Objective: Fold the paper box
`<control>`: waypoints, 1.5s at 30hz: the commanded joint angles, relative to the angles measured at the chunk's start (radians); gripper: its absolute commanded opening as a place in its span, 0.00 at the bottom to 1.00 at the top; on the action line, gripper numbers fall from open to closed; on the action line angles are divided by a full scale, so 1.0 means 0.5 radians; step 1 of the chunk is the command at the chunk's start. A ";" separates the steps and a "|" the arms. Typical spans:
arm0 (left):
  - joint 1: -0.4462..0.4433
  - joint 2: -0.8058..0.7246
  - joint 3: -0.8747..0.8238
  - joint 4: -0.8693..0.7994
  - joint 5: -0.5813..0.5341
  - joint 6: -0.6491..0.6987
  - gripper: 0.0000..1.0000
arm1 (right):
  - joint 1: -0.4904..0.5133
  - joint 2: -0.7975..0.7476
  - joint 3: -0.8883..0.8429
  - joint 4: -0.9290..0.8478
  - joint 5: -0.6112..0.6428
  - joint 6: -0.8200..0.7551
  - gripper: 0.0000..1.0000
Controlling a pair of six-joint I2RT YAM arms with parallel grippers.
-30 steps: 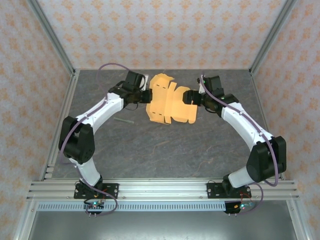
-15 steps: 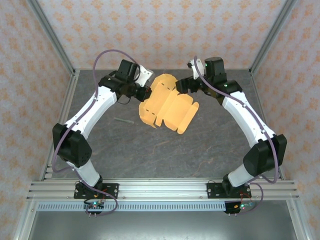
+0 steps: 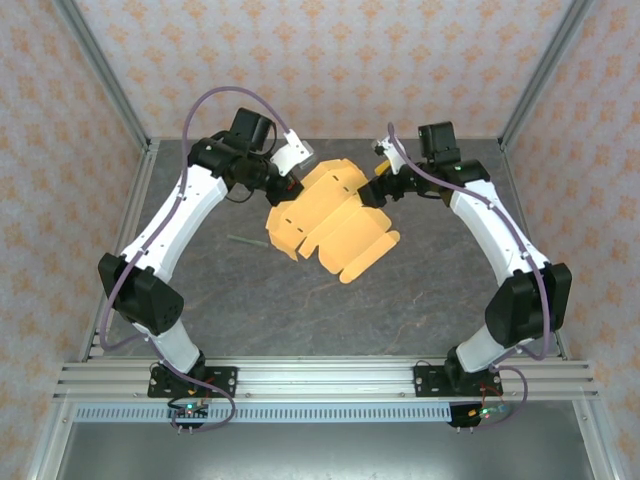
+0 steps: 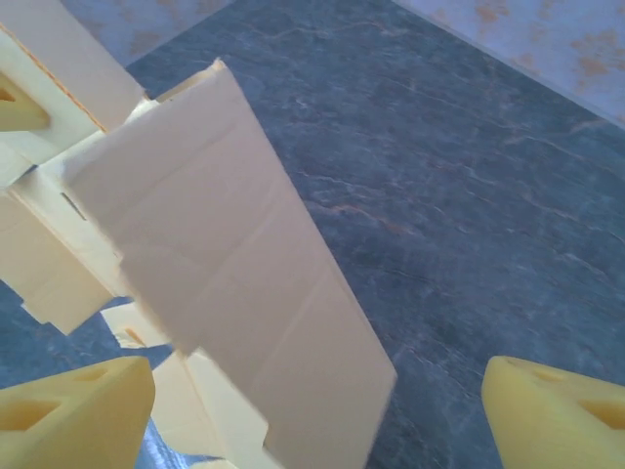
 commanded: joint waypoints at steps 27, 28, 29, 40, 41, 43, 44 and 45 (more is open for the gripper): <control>-0.003 0.193 0.291 -0.197 0.098 0.041 0.00 | 0.047 0.146 -0.092 -0.029 -0.451 -0.045 0.09; -0.003 0.189 0.294 -0.190 0.104 0.034 0.00 | 0.046 0.120 -0.131 0.012 -0.448 -0.015 0.07; -0.003 0.186 0.294 -0.180 0.106 0.016 0.01 | 0.044 0.096 -0.162 0.047 -0.438 0.008 0.05; 0.232 -0.216 -0.165 0.654 0.144 -0.815 0.56 | -0.067 -0.324 -0.645 0.985 -0.393 0.822 0.00; 0.254 -0.283 -0.256 0.771 0.109 -0.938 0.58 | -0.067 -0.361 -0.671 1.054 -0.360 0.915 0.00; 0.276 -0.443 -0.507 1.012 -0.032 -1.176 0.62 | -0.067 -0.442 -0.748 1.248 -0.346 1.129 0.00; 0.278 -0.509 -0.605 1.098 -0.101 -1.260 0.64 | -0.067 -0.477 -0.773 1.316 -0.332 1.216 0.00; 0.280 -0.587 -0.741 1.220 -0.161 -1.372 0.65 | -0.067 -0.513 -0.795 1.376 -0.302 1.306 0.00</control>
